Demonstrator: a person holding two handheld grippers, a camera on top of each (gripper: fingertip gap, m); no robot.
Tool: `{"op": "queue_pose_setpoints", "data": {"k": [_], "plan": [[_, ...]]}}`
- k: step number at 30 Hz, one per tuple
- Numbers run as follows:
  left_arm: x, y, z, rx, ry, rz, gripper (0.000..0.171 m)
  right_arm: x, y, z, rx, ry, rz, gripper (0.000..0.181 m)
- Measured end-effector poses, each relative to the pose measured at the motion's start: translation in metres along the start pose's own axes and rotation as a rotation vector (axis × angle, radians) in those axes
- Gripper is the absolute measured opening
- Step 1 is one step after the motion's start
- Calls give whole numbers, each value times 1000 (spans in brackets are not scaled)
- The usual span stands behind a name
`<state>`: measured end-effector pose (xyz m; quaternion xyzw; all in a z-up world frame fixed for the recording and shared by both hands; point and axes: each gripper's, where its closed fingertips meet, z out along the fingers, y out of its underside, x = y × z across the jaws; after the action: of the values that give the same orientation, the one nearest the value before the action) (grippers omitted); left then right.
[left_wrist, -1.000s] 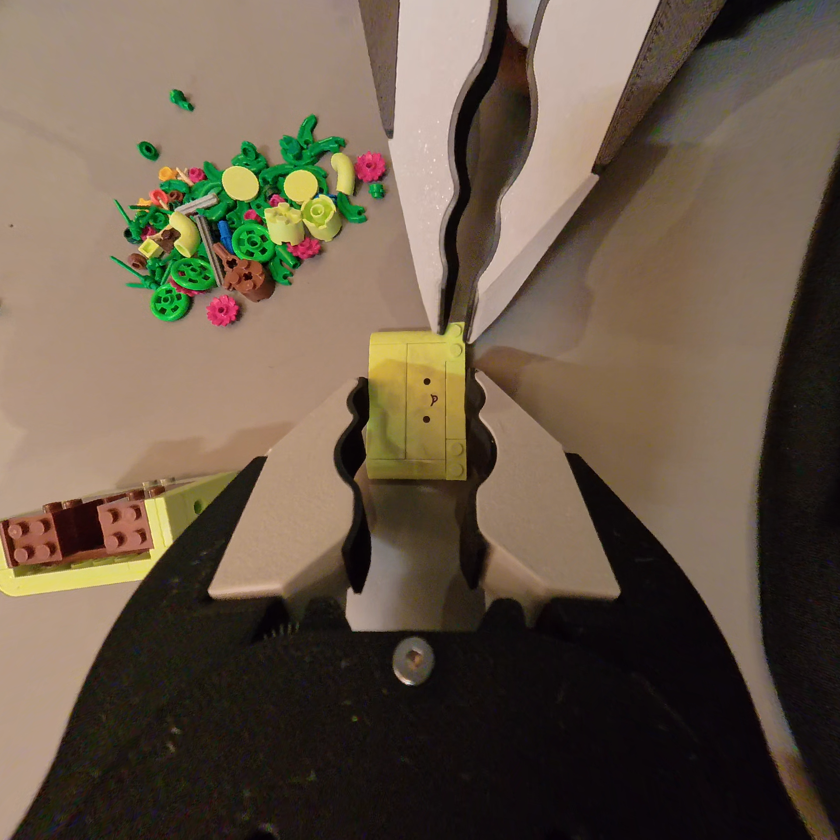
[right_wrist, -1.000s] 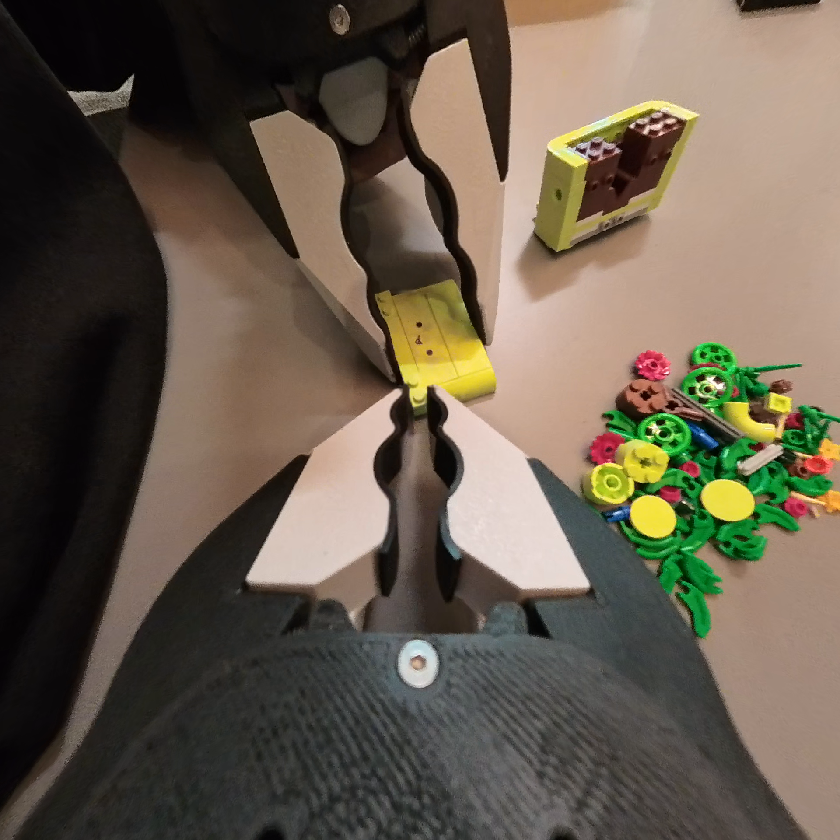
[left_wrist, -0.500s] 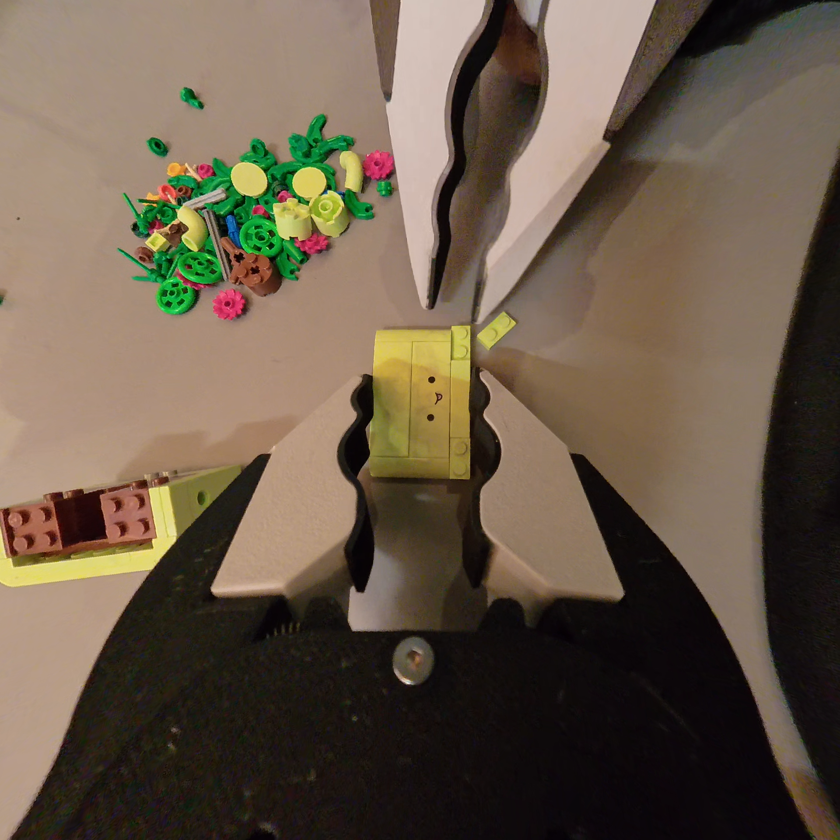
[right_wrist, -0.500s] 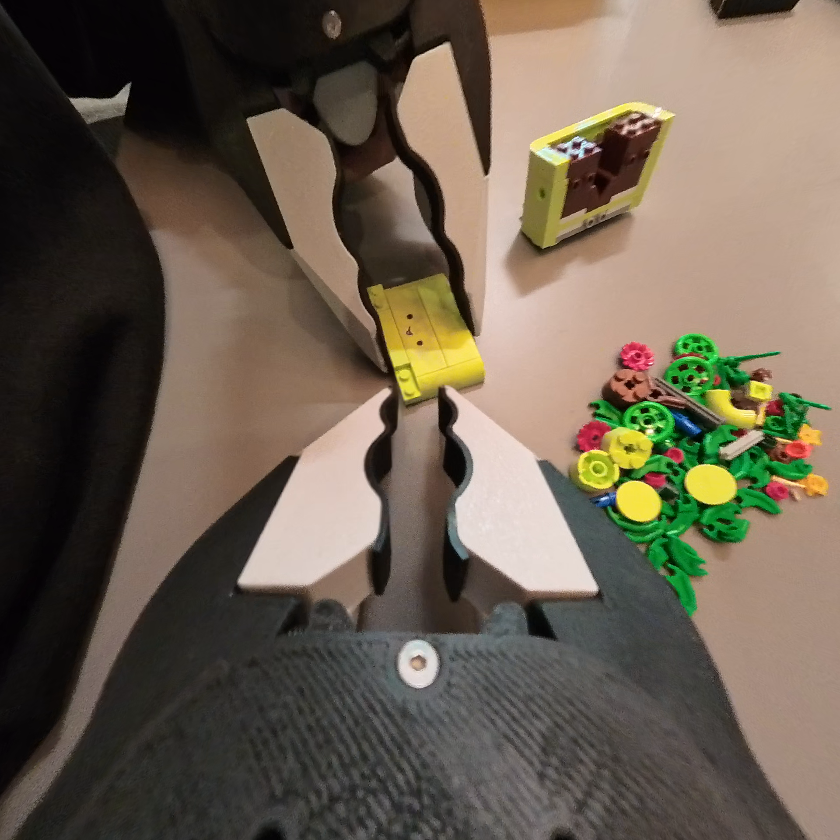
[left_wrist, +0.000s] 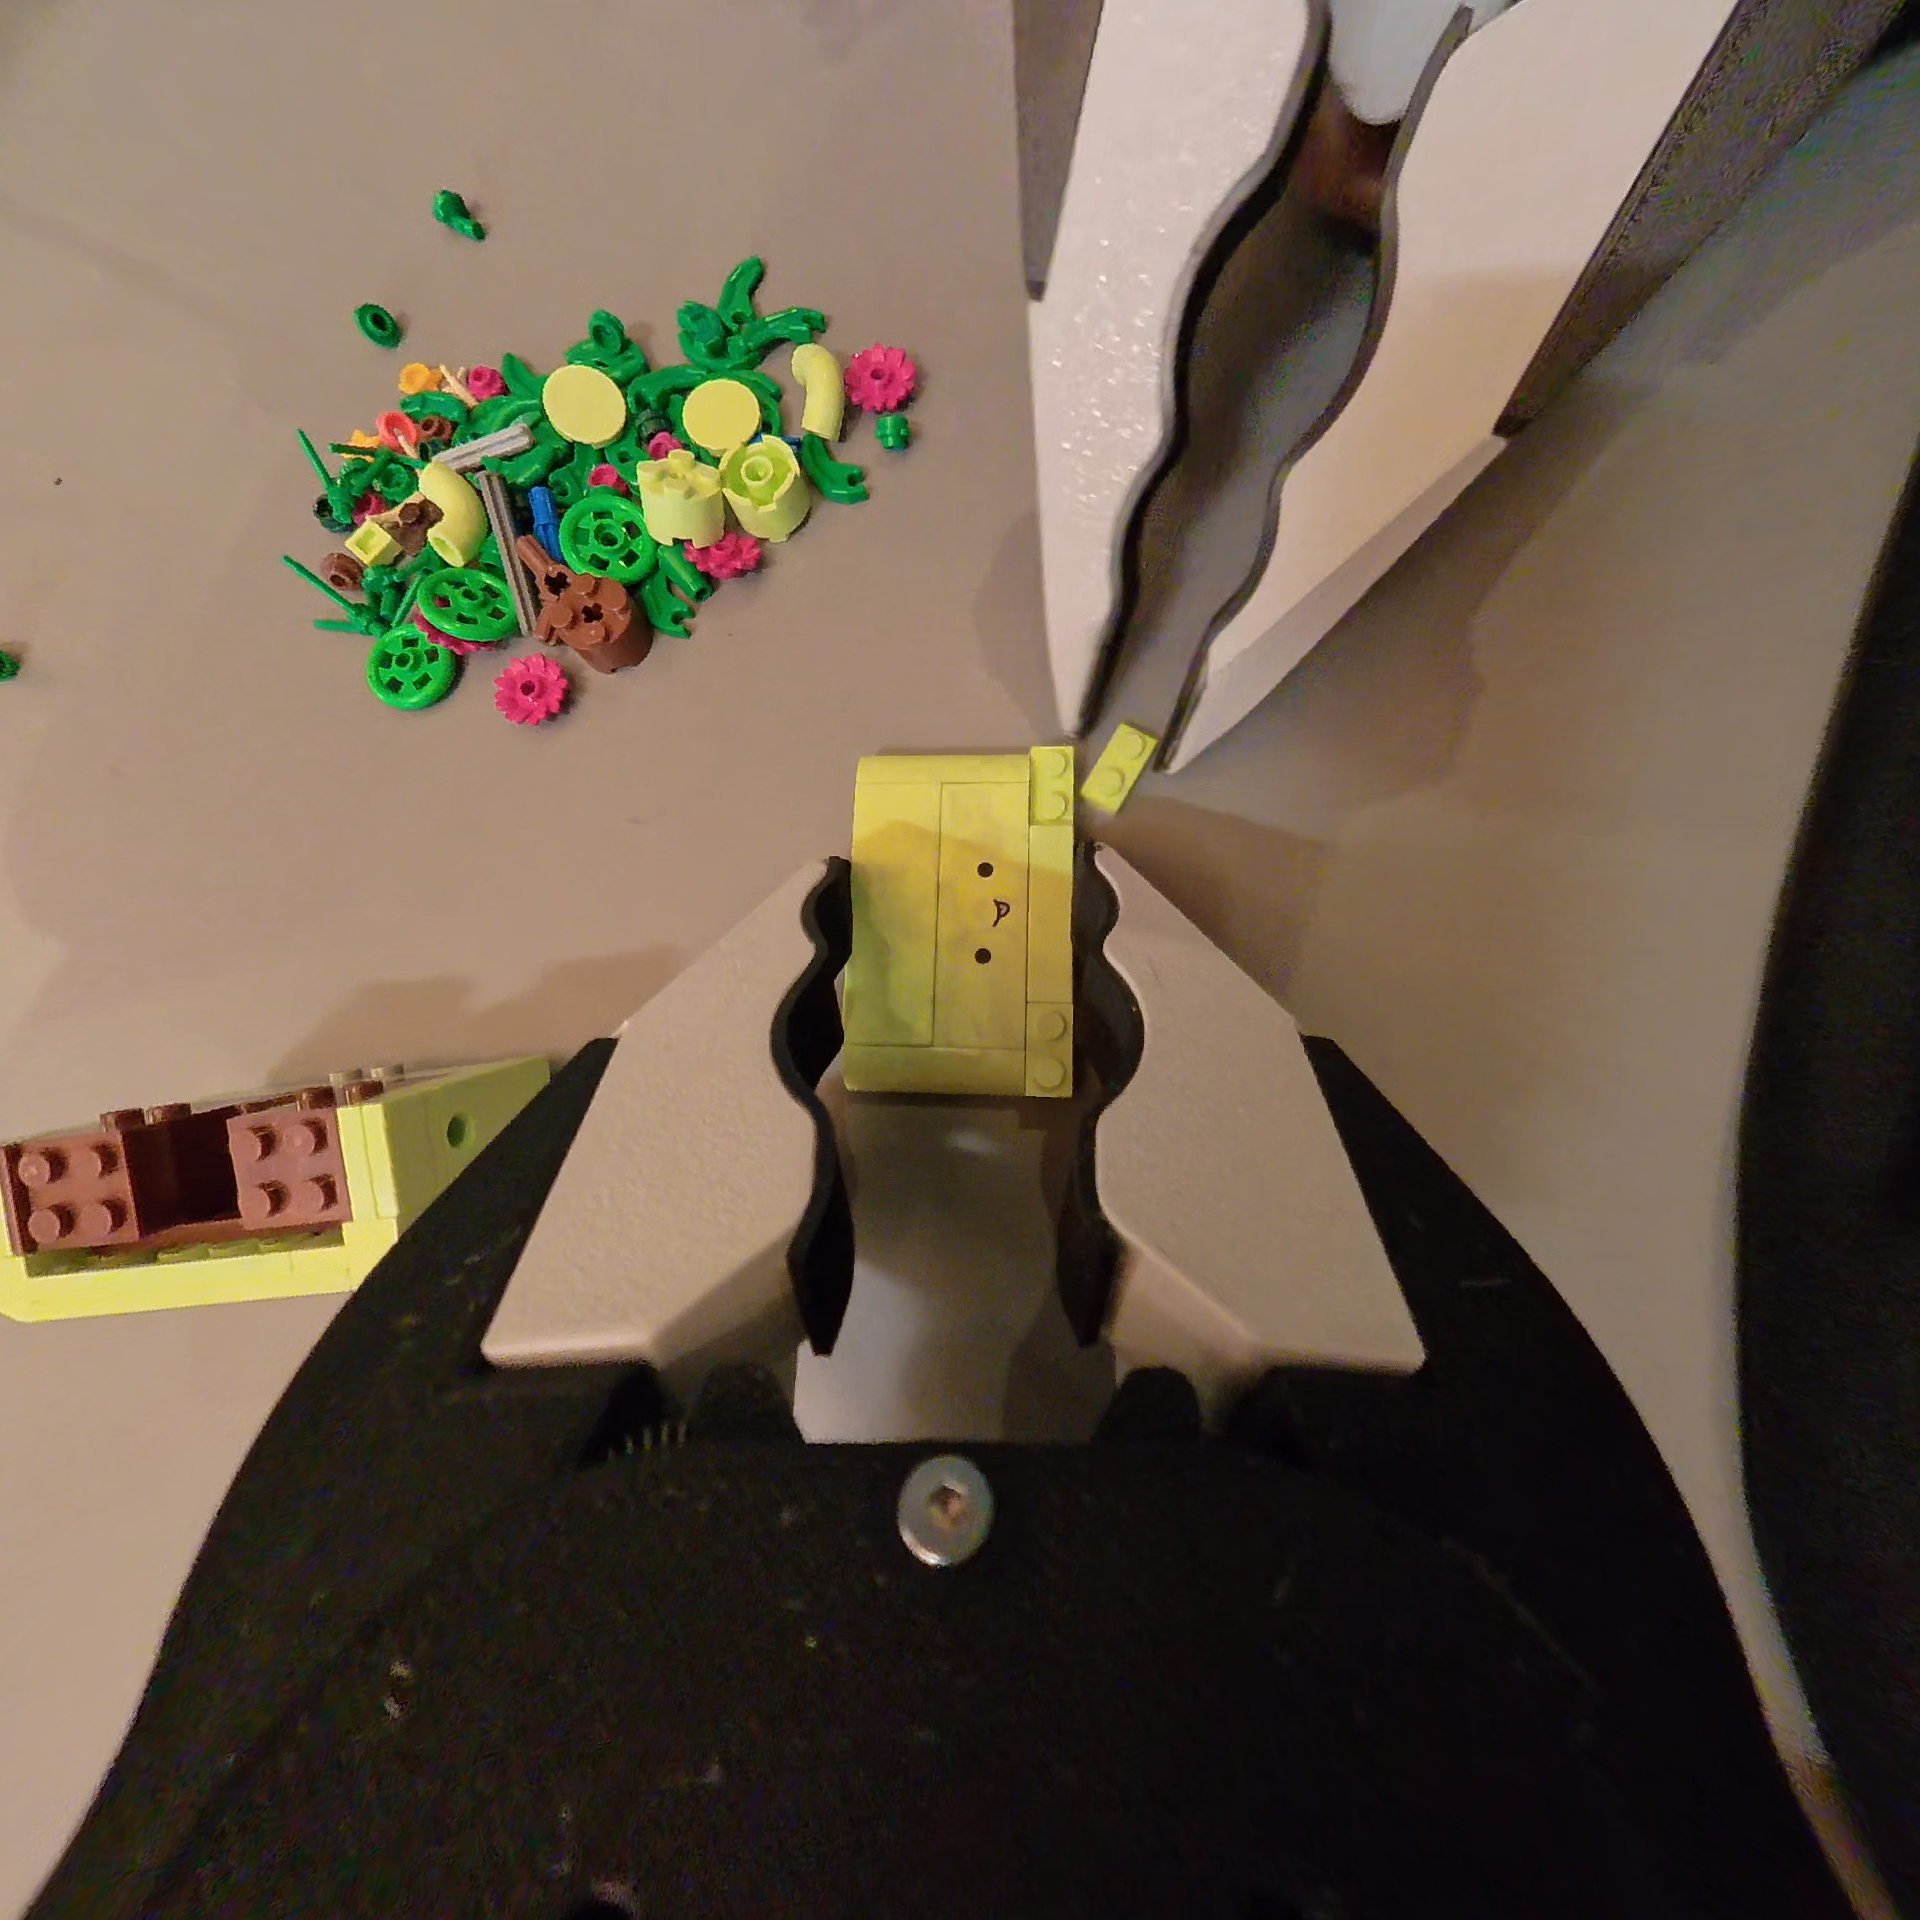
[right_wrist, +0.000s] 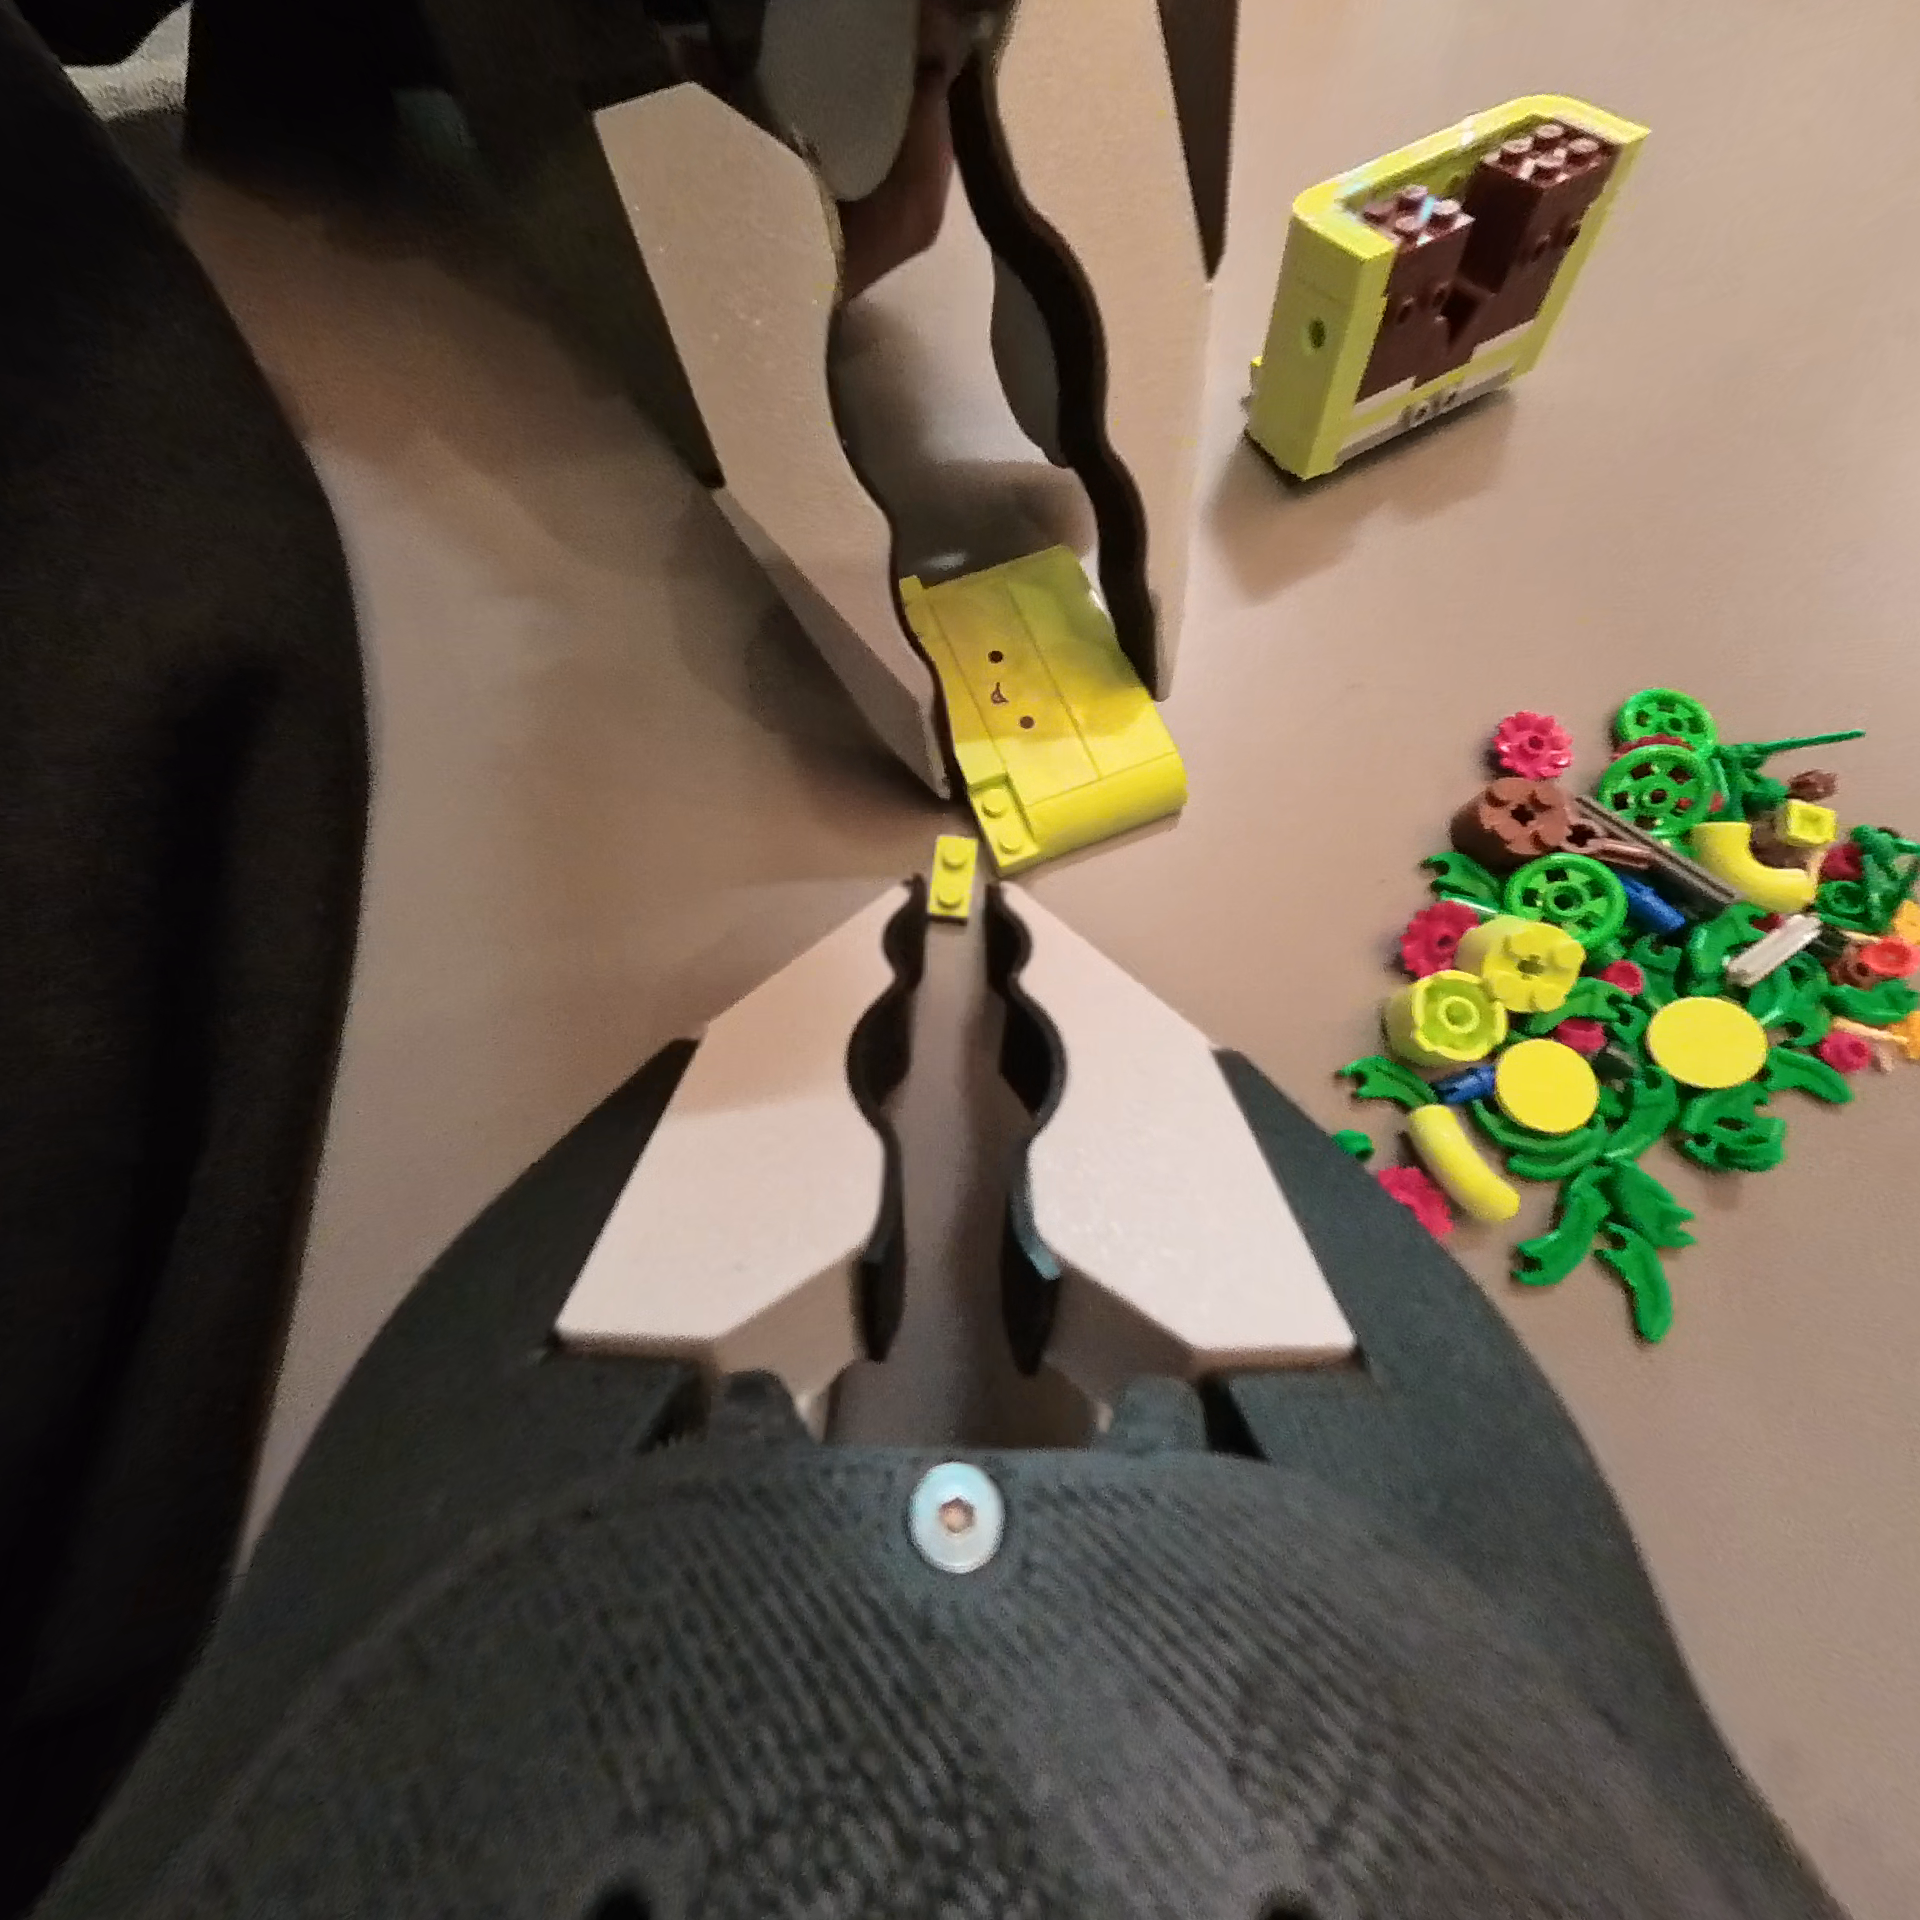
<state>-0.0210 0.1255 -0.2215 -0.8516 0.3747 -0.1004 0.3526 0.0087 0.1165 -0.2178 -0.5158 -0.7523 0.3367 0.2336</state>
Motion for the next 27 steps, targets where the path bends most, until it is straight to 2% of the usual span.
{"op": "queue_pose_setpoints", "data": {"k": [7,11,14,17,19,21,24,27], "plan": [[-1,-1,1,6,-22,0,42,5,4,-5,2,-15,34,6],[-3,-4,3,28,-30,-6,42,23,1,-18,66,12,88,6],[-6,-7,6,45,-41,0,42,53,-2,-32,124,118,149,6],[-6,-9,7,47,-43,12,42,89,9,-40,81,291,192,5],[-5,-9,7,48,-51,19,41,100,15,-39,53,345,209,9],[-5,-10,7,52,-69,33,44,103,16,-37,52,360,208,22],[-1,-7,3,41,-52,53,52,101,8,-41,101,364,185,24],[0,0,-3,34,-24,43,66,83,-14,-43,217,283,140,25]]}}
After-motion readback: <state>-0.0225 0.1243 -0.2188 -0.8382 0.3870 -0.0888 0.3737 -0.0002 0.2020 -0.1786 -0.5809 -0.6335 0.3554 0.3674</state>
